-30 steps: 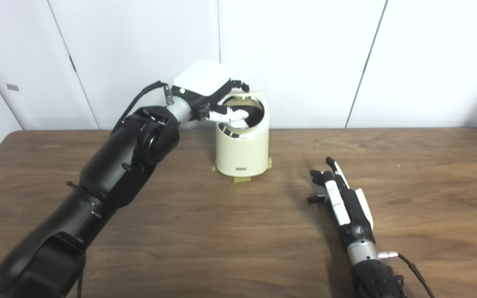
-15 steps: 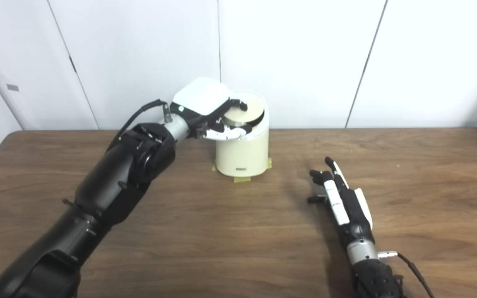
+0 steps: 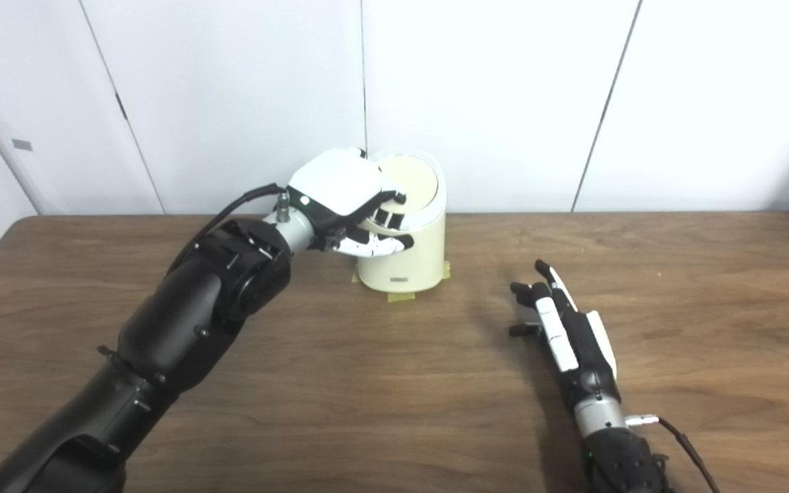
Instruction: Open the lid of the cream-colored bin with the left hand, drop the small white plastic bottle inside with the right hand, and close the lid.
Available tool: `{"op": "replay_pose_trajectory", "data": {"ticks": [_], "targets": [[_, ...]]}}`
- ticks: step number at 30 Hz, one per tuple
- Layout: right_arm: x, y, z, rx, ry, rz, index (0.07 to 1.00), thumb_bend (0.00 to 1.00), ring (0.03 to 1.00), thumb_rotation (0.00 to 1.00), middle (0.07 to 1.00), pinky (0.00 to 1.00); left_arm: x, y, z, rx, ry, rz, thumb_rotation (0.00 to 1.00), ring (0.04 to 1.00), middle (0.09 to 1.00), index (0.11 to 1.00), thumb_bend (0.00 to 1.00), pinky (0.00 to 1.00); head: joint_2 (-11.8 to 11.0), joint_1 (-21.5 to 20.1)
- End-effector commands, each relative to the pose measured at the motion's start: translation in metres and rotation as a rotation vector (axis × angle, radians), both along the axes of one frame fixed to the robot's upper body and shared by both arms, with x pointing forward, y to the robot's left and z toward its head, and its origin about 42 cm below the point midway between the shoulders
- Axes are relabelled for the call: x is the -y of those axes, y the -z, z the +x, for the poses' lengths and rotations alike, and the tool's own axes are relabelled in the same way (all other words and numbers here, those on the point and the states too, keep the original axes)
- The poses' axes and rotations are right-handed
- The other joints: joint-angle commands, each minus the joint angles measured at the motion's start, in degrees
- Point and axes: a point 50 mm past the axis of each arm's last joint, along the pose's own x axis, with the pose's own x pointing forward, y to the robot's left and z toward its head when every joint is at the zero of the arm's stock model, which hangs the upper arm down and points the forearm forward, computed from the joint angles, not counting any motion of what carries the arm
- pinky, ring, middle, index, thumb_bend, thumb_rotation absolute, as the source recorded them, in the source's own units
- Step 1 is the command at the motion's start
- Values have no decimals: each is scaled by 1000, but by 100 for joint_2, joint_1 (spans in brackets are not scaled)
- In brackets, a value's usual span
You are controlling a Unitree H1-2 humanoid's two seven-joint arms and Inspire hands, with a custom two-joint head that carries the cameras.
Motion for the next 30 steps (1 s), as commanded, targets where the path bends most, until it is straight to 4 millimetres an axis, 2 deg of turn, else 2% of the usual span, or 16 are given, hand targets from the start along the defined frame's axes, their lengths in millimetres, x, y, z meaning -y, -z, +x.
{"op": "replay_pose_trajectory", "data": {"ticks": [1,9,12,18,26,30], "targets": [[1,-2,1,-15,11,-25,936,535,832,968,799,731,0,-10,-2,26,-12,26,837,943,880,841,487,1000,28,-25],[-1,-5,1,-7,4,-40,920,530,820,967,785,723,-1,8,-7,27,-42,129,828,949,900,839,507,1000,49,-66],[-1,-5,1,-5,1,-38,918,534,818,975,777,726,0,12,-7,14,-46,141,810,948,901,833,513,1000,54,-73],[-1,-6,1,-4,2,-45,910,524,812,980,773,723,2,19,-6,-35,-32,145,835,956,898,837,492,1000,73,-88],[-1,-7,0,-8,3,-30,907,546,815,958,767,732,-2,18,-11,-44,-25,133,836,939,877,828,505,1000,87,-121],[0,-9,0,-5,8,-37,902,537,807,957,763,716,-7,3,-20,-47,-30,73,827,936,873,826,493,1000,98,-120]]}}
